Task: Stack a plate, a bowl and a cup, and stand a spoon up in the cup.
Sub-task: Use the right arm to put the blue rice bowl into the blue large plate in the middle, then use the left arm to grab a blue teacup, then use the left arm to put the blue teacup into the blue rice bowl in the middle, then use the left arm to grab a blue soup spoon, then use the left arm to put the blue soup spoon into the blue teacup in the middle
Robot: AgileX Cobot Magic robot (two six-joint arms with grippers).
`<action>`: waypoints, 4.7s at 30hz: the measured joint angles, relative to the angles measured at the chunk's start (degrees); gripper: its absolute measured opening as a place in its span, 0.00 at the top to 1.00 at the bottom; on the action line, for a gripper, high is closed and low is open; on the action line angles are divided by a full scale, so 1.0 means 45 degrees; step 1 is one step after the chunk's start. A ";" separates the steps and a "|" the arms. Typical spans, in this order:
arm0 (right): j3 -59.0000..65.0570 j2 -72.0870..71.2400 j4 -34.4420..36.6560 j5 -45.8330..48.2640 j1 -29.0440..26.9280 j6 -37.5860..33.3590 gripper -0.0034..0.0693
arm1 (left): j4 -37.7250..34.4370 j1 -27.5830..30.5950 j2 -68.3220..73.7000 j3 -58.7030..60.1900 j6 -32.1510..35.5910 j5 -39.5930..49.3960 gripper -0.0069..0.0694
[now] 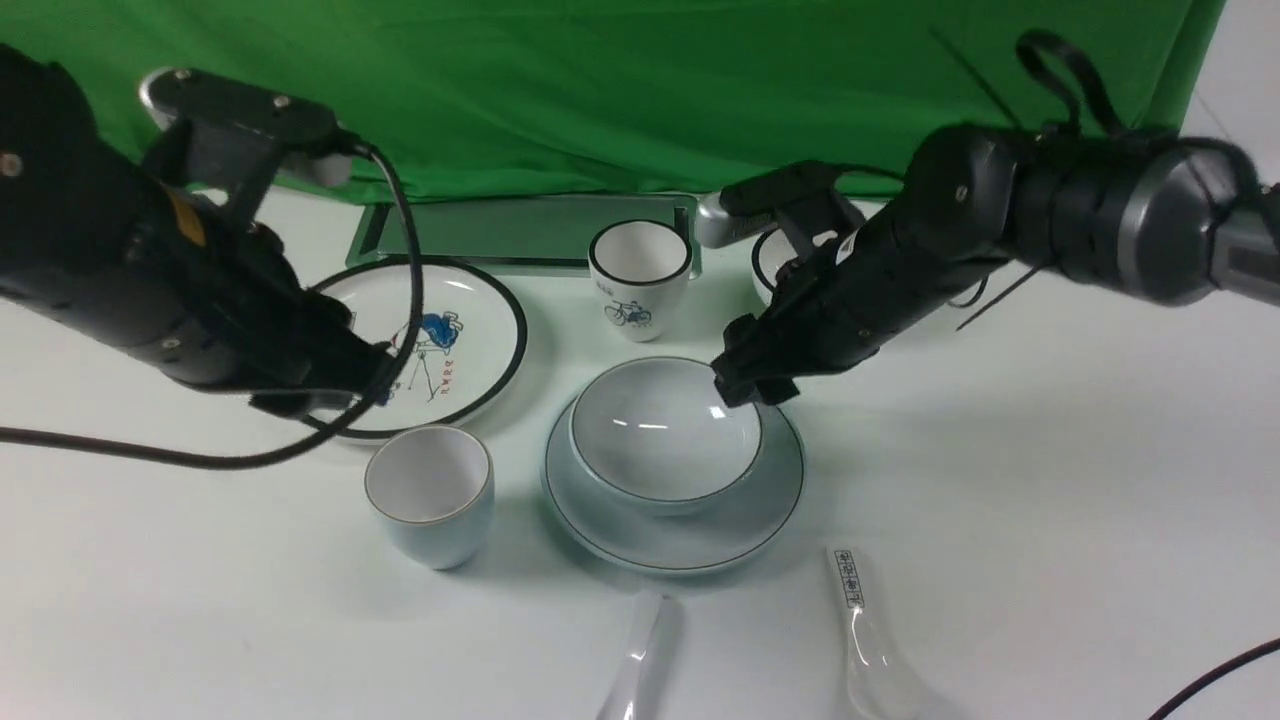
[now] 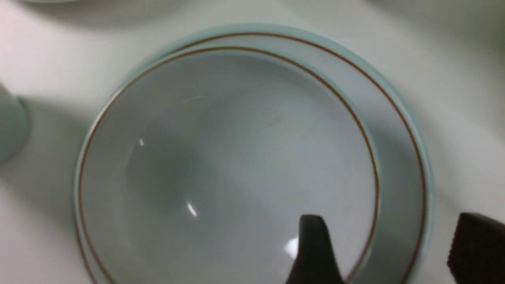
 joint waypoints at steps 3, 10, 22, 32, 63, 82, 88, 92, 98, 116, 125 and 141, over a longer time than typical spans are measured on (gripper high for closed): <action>-0.0484 -0.1116 -0.1130 0.1814 -0.0070 -0.0012 0.29 | -0.0308 -0.0012 0.1027 0.0000 0.0120 -0.0102 0.41; -0.0546 -0.2963 -0.2357 0.3901 -0.0080 -0.0001 0.37 | 0.0593 0.0030 0.2910 0.0000 -0.0708 -0.0690 0.33; -0.0546 -0.3389 -0.2427 0.4819 -0.0080 -0.0001 0.52 | 0.0604 0.0088 0.4116 -0.0201 -0.0315 -0.0810 0.92; -0.0546 -0.4523 -0.2427 0.5618 -0.0092 -0.0001 0.60 | -0.1750 -0.1847 0.3667 -0.3859 0.1486 -0.0524 0.92; -0.0555 -0.5544 -0.2427 0.6491 -0.0092 -0.0001 0.60 | -0.1102 -0.2434 0.8658 -1.0549 0.1443 0.4233 0.43; -0.0555 -0.8172 -0.2427 0.6566 -0.0092 0.0044 0.60 | -0.0140 -0.5877 0.2706 -0.0052 -0.3603 -0.0338 0.34; -0.0303 -0.8173 -0.2384 0.6359 -0.0092 0.0054 0.60 | -0.0069 -0.5874 0.4074 0.0063 -0.4162 -0.2322 0.34; -0.0004 -0.8173 -0.2374 0.6156 -0.0092 0.0054 0.60 | -0.0100 -0.5874 0.5499 0.0079 -0.4314 -0.3059 0.34; 0.0156 -0.8173 -0.2374 0.5868 -0.0092 0.0054 0.60 | -0.0015 -0.5874 0.6185 0.0004 -0.4366 -0.3103 0.44; 0.0273 -0.8173 -0.2374 0.5385 -0.0092 0.0020 0.60 | 0.0375 -0.5264 0.1499 0.0039 -0.3172 -0.6149 0.80; 0.0288 -0.8173 -0.2374 0.5230 -0.0092 -0.0036 0.60 | 0.0502 -0.3703 0.3290 0.0039 -0.3103 -1.3678 0.80; 0.0308 -0.8087 -0.2990 0.4248 -0.0092 -0.0039 0.60 | 0.0557 -0.3182 0.6590 0.0039 -0.2862 -1.7116 0.77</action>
